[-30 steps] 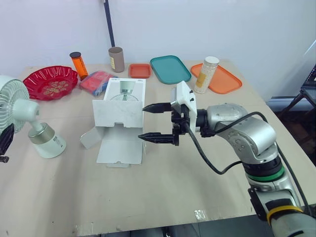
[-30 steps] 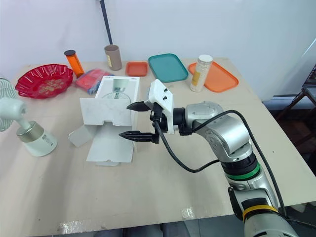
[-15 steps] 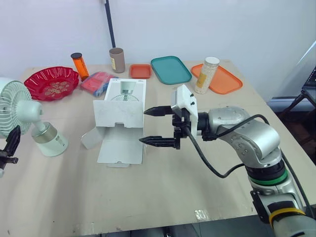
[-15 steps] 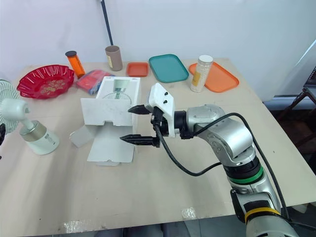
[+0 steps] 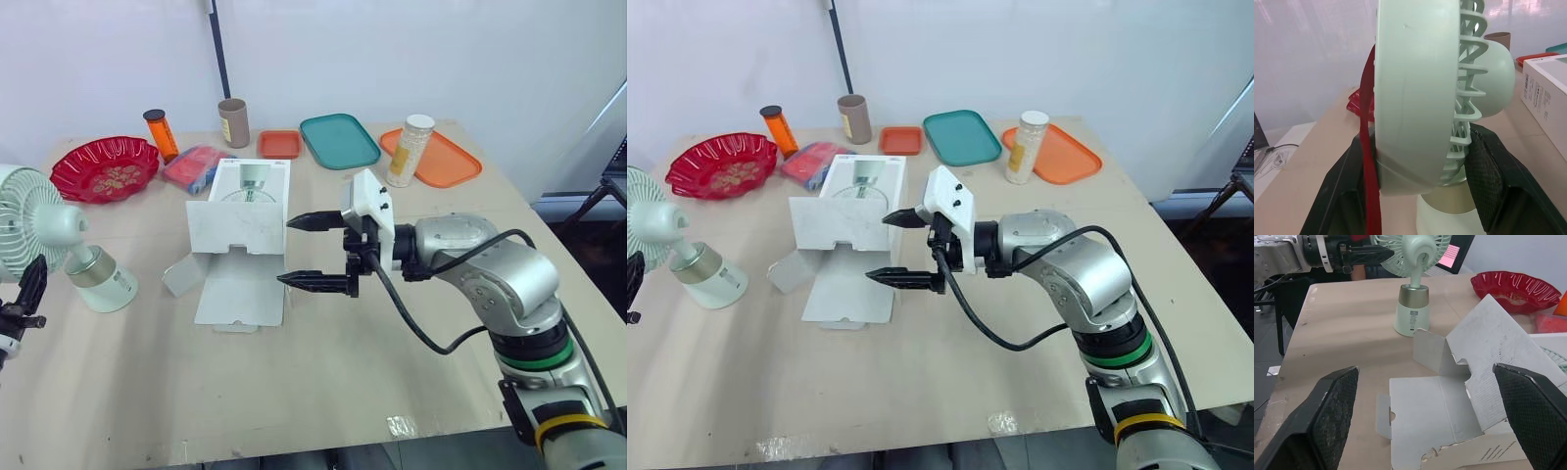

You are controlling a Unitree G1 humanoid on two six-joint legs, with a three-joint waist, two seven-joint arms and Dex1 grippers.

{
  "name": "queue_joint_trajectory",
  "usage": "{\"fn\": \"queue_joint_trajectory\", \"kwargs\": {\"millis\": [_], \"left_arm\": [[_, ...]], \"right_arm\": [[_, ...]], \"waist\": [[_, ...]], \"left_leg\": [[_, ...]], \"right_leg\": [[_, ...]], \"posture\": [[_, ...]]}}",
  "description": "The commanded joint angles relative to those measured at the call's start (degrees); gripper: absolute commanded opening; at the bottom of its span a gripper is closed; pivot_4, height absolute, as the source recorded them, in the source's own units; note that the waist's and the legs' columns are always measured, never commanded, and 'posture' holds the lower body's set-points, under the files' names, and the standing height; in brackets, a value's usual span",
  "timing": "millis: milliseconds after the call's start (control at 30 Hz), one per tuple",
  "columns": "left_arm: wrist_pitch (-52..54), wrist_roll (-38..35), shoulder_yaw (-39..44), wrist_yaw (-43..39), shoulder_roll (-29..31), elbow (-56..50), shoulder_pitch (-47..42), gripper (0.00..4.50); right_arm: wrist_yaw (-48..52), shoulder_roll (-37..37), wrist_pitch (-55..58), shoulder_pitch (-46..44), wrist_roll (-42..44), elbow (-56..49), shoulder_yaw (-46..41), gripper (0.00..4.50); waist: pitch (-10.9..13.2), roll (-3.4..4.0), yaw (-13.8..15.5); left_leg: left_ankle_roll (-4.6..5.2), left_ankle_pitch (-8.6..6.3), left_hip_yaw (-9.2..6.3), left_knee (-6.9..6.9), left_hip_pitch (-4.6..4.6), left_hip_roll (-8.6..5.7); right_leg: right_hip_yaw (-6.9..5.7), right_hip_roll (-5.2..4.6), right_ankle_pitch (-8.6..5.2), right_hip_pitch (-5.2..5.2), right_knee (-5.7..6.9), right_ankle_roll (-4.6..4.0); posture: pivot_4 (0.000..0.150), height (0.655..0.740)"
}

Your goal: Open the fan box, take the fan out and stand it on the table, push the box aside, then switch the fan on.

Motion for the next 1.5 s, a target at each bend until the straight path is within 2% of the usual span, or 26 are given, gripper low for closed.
{"fn": "queue_joint_trajectory", "kwargs": {"millis": [33, 733, 1400, 1467, 1500], "left_arm": [[1.8, -0.1, -2.4, 0.5, -0.7, 1.5, -0.1, 1.98], [5.2, -4.5, -4.3, 3.7, -2.9, 1.7, -2.2, 1.98], [5.2, -5.7, -5.1, 4.6, -4.1, 1.3, -1.4, 1.98], [5.2, -5.9, -4.9, 4.6, -4.0, 1.2, -1.3, 2.99], [5.2, -5.9, -4.9, 4.6, -3.9, 1.1, -1.2, 3.25]], "right_arm": [[-0.4, -0.6, 0.2, 0.1, 0.9, -2.7, -2.1, 4.50], [-1.4, -0.4, 0.5, 0.4, 1.2, -3.2, -2.1, 4.50], [-1.9, 0.3, 0.4, 0.5, 1.4, -3.6, -2.1, 4.50], [-1.8, 0.3, 0.3, 0.5, 1.3, -3.6, -2.0, 4.50], [-1.8, 0.3, 0.3, 0.6, 1.3, -3.5, -2.0, 4.50]], "waist": [[0.0, 0.06, 0.0], [-0.2, 0.33, 0.4], [-0.3, 0.51, 0.5], [-0.3, 0.51, 0.5], [-0.3, 0.51, 0.5]], "left_leg": [[0.00, 0.00, 0.00, 0.00, 0.07, 0.00], [0.01, 0.00, -0.08, 0.00, 0.21, -0.05], [0.01, 0.01, -0.16, -0.01, 0.25, -0.09], [0.01, 0.01, -0.17, -0.01, 0.26, -0.09], [0.01, 0.01, -0.18, -0.01, 0.26, -0.09]], "right_leg": [[0.01, 0.00, 0.00, 0.06, 0.00, 0.00], [0.00, 0.00, -0.02, 0.23, -0.01, 0.04], [0.01, 0.00, -0.06, 0.32, -0.06, 0.11], [0.01, 0.00, -0.07, 0.33, -0.07, 0.12], [0.01, 0.01, -0.07, 0.34, -0.08, 0.13]], "posture": [[0.150, 0.7400], [0.150, 0.7400], [0.150, 0.7400], [0.150, 0.7400], [0.150, 0.7400]]}}
